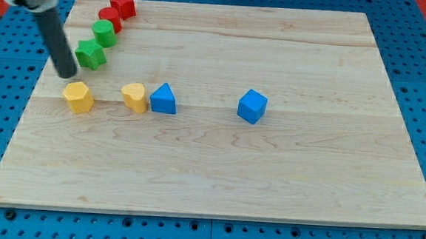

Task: Slightly move the yellow hexagon upwards

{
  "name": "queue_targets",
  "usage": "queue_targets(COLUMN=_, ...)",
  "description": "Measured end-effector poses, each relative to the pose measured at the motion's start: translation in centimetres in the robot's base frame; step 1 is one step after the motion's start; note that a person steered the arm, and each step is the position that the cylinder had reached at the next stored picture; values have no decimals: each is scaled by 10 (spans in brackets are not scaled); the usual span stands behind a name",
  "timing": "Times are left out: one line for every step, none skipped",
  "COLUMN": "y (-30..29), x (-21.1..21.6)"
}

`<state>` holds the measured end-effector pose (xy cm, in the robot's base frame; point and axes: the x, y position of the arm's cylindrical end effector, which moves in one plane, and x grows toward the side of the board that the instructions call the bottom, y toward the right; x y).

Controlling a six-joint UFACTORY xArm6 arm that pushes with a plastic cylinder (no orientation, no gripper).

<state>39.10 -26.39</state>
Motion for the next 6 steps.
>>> queue_targets(y=-22, x=43)
queue_targets(y=-4, x=110)
queue_targets(y=17, x=120)
queue_targets(y=59, x=100)
queue_targets(y=73, x=88)
queue_targets(y=67, x=84)
